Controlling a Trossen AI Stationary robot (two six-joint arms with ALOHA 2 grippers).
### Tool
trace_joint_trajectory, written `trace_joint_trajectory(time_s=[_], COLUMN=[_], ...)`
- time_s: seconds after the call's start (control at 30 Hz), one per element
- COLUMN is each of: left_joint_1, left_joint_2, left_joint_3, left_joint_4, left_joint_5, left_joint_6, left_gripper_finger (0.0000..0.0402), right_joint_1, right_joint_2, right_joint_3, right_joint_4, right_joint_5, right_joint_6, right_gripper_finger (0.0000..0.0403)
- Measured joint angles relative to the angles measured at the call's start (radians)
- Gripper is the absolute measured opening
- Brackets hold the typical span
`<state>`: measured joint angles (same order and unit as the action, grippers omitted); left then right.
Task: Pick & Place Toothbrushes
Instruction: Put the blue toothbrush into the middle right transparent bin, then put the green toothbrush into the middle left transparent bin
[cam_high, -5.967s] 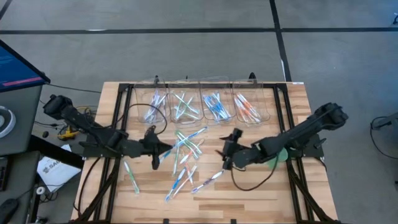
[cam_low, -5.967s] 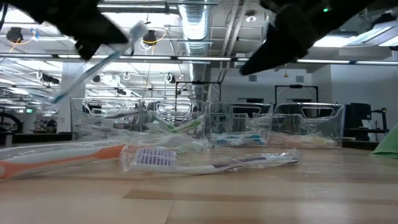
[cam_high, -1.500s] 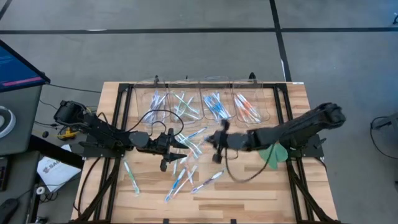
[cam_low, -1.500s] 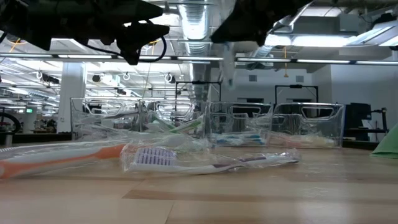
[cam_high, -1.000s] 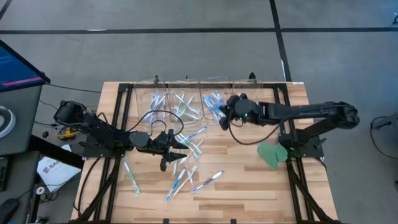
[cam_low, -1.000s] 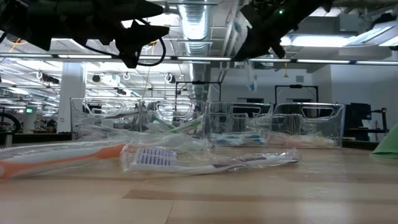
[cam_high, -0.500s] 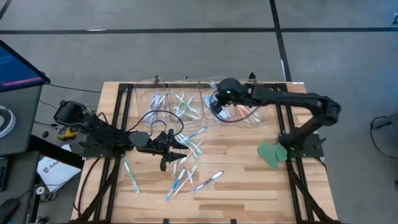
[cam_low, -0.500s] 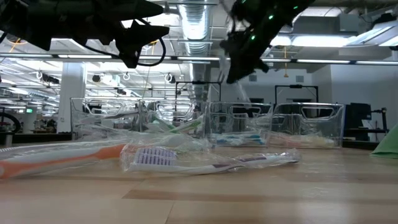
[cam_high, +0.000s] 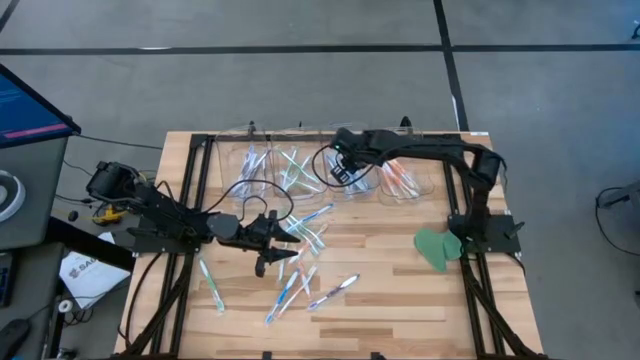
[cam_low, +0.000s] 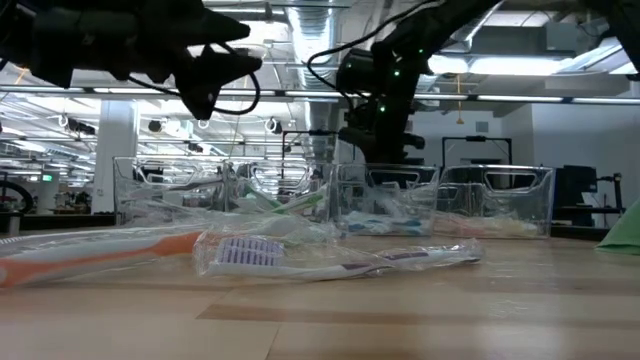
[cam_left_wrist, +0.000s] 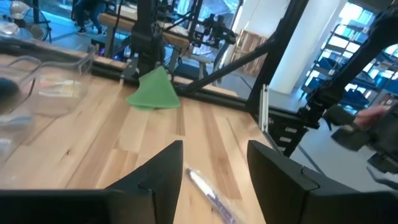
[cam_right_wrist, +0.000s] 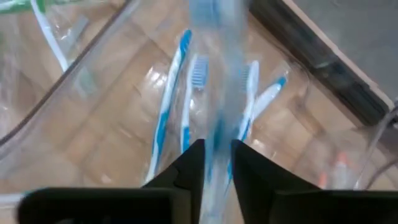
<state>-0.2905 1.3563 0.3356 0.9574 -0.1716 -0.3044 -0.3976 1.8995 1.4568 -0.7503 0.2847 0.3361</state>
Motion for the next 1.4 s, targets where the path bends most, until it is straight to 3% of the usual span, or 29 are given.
trace_joint_trajectory(time_s=[0.27, 0.57, 0.77, 1.0, 1.23, 1.4], left_joint_1=[0.0, -0.01, -0.023, -0.023, -0.023, -0.023], left_joint_2=[0.0, -0.039, -0.072, -0.074, -0.074, -0.074], left_joint_3=[-0.018, -0.018, -0.018, -0.018, -0.018, -0.018], left_joint_4=[0.001, 0.0, 0.001, -0.006, -0.025, -0.026], left_joint_5=[0.001, 0.021, 0.018, 0.015, 0.015, 0.015], left_joint_6=[-0.018, 0.067, 0.194, 0.222, 0.22, 0.21], left_gripper_finger=[0.0183, 0.0184, 0.0184, 0.0184, 0.0184, 0.0184], right_joint_1=[0.006, 0.119, 0.306, 0.582, 0.815, 0.917], right_joint_2=[-0.013, -0.152, -0.261, -0.31, -0.238, -0.149], right_joint_3=[0.09, 0.108, 0.108, 0.108, 0.107, 0.107], right_joint_4=[-0.099, -0.284, -0.496, -0.539, -0.466, -0.397], right_joint_5=[0.001, 0.0, 0.001, 0.001, 0.0, 0.005], right_joint_6=[-0.048, -0.033, 0.031, 0.038, -0.06, -0.164], right_gripper_finger=[0.0151, 0.0193, 0.0196, 0.0186, 0.0173, 0.0164])
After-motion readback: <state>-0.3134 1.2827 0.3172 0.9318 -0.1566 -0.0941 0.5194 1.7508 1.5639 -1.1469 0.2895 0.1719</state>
